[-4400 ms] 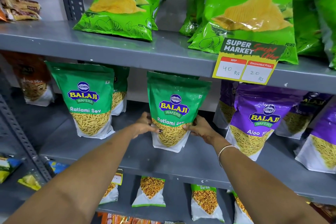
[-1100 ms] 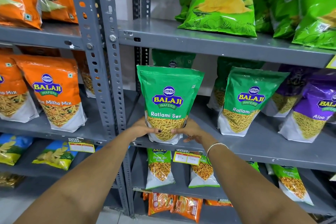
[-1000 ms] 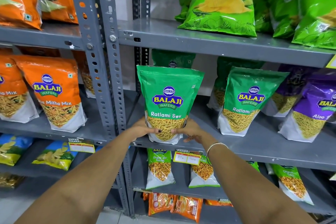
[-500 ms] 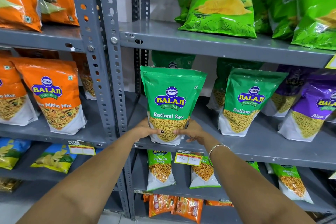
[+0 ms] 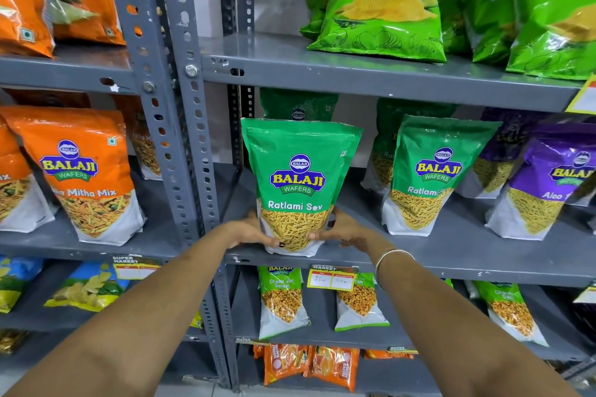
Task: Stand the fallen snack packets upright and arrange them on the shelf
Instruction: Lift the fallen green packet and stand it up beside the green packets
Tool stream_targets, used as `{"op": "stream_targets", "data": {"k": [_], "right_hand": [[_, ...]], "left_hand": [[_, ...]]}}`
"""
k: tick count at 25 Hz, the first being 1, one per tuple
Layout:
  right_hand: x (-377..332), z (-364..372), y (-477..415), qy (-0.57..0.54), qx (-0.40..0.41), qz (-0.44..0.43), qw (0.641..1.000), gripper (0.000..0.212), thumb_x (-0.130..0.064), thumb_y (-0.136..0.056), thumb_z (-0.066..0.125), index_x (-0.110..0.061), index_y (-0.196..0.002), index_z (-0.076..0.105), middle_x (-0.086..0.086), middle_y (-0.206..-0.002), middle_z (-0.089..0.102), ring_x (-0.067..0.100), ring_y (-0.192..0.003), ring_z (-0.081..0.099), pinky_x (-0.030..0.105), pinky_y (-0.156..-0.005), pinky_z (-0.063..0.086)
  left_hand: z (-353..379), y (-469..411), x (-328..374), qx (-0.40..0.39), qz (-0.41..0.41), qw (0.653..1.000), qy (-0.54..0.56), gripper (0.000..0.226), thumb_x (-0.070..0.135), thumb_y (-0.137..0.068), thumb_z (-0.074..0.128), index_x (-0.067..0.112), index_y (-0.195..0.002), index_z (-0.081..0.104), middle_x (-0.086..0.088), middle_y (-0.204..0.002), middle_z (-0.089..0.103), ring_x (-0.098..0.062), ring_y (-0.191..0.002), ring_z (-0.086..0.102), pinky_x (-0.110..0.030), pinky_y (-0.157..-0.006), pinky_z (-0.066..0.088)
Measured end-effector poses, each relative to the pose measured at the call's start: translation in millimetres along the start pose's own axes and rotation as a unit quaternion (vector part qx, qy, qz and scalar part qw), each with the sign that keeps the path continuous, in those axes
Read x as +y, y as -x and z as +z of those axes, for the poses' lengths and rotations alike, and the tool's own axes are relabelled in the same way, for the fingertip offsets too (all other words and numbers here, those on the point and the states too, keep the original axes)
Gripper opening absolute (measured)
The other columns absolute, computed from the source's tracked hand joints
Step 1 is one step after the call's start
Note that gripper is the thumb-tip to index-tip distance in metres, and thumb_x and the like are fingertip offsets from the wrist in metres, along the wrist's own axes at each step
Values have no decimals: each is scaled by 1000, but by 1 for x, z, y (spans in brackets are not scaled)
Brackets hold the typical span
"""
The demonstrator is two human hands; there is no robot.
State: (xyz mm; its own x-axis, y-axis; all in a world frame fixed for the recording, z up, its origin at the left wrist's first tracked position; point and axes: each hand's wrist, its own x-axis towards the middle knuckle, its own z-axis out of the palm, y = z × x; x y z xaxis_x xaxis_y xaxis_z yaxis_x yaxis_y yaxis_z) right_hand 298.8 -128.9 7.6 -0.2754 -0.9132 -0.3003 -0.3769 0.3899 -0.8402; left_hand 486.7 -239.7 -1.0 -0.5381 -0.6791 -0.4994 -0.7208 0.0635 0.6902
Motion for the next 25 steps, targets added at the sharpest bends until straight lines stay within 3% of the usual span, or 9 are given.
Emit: {"op": "stream_targets", "data": {"k": [3,6,9,12,15,17,18,21,25], "right_hand": [[14,-24,1,59,-1,42,997,95,-30,-74,76,-12,-146,17,10,-154,27,30,-139,32,43,-109,37],[33,-75,5,131,-51,132,981,60,-34,-77,72,-9,-125,44,16,-118,50,26,-94,56,36,-79,45],[74,-143,13,169,-17,183,968,22,-25,-81,68,-8,-77,53,9,-72,54,16,-42,53,15,-41,44],[118,-209,23,134,54,207,968,17,-9,-85,59,-9,-69,52,6,-62,49,6,-21,48,14,-25,37],[147,-263,18,190,28,165,967,18,-28,-81,69,-11,-85,74,-4,-85,72,-1,-73,69,13,-64,53],[155,-280,5,120,51,92,987,83,-28,-73,77,-5,-142,36,3,-147,42,16,-136,40,29,-109,38],[152,-283,0,67,45,51,995,101,-24,-70,79,-4,-148,18,6,-155,26,23,-143,27,37,-115,30],[150,-278,-20,-42,10,-28,999,91,-9,-69,79,-5,-142,25,10,-150,36,24,-135,39,33,-107,40],[148,-261,-32,-99,-77,-103,987,57,14,-76,64,-4,-126,47,8,-124,57,0,-88,65,7,-67,52]], "left_hand": [[-13,13,19,-41,-167,962,-210,92,39,-80,66,5,-148,16,-14,-156,23,-31,-141,30,-41,-107,36],[2,25,52,-116,-261,920,-267,68,45,-89,50,-1,-137,37,-19,-147,42,-30,-133,46,-42,-105,40],[53,20,98,-166,-221,929,-247,45,40,-94,42,0,-111,52,-20,-140,50,-31,-132,48,-44,-104,41],[114,-8,148,-85,-76,985,-132,51,29,-92,51,-1,-131,42,-20,-140,47,-32,-131,47,-42,-100,46],[159,-51,184,45,21,998,-37,85,36,-82,66,6,-147,21,-5,-157,20,-24,-136,38,-35,-93,46],[174,-71,196,102,52,993,36,93,26,-78,72,7,-148,14,-7,-156,24,-24,-138,35,-32,-98,39],[179,-81,199,125,58,989,61,91,20,-76,74,6,-147,18,-9,-154,29,-24,-137,35,-30,-100,37],[194,-101,197,145,54,983,102,73,14,-72,77,6,-132,37,-12,-139,49,-22,-121,47,-28,-95,39],[209,-120,189,192,42,970,140,51,14,-71,78,15,-107,42,-5,-114,53,-17,-104,49,-29,-87,41]]}}
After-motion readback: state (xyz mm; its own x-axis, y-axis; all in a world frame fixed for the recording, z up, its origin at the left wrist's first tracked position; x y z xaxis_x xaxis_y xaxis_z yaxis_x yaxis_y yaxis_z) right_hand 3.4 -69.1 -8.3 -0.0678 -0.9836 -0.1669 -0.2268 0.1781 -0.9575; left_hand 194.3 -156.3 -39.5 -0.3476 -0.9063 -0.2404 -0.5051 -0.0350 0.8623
